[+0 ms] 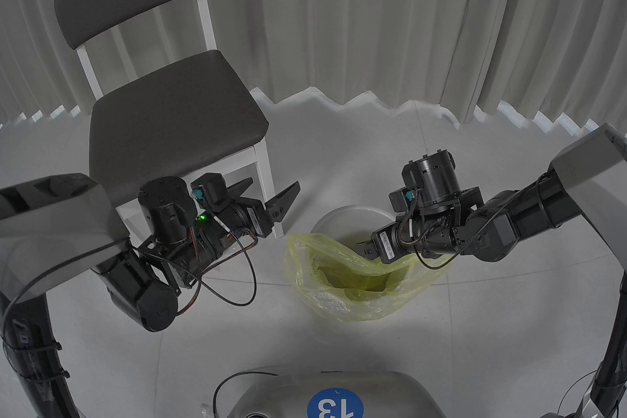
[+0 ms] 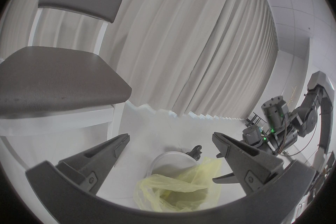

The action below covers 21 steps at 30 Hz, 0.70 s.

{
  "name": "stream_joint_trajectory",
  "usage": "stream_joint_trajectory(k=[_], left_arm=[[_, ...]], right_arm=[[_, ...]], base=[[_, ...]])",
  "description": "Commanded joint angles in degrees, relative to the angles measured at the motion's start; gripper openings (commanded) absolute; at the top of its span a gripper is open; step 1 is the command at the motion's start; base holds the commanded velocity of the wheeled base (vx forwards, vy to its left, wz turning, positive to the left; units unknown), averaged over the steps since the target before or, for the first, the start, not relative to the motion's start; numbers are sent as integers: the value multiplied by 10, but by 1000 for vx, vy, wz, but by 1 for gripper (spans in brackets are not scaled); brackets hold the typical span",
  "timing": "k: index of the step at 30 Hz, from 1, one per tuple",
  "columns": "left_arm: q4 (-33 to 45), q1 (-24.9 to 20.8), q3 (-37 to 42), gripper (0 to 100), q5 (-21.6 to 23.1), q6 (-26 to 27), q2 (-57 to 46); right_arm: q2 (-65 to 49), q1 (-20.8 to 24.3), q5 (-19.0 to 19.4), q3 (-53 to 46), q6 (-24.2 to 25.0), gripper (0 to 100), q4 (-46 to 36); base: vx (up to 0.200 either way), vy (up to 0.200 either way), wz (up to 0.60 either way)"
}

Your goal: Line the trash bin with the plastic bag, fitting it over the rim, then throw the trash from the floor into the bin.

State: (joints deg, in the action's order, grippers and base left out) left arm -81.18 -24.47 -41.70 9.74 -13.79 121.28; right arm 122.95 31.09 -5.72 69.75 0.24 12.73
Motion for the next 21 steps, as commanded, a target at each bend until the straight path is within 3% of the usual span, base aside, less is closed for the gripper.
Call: stream_joint_trajectory(k=[1, 6, 14, 17, 21], left_arm=[[-25, 3, 9, 100, -1, 17, 54], [-24, 3, 10, 100, 3, 17, 51], [-72, -8, 22, 100, 7, 8, 41], [-15, -18, 29, 100, 17, 8, 3], [203, -24, -7, 100, 18, -55, -93]], right_arm=[[-2, 0, 0, -2, 0, 100, 1], [-1, 0, 0, -2, 0, 100, 0], [-2, 1, 0, -12, -1, 100, -10], [-11, 4, 1, -29, -6, 100, -31], [-18, 8, 2, -49, -17, 100, -34]], base=[[200, 0, 0], [200, 0, 0], [0, 0, 0], [0, 0, 0], [0, 0, 0]])
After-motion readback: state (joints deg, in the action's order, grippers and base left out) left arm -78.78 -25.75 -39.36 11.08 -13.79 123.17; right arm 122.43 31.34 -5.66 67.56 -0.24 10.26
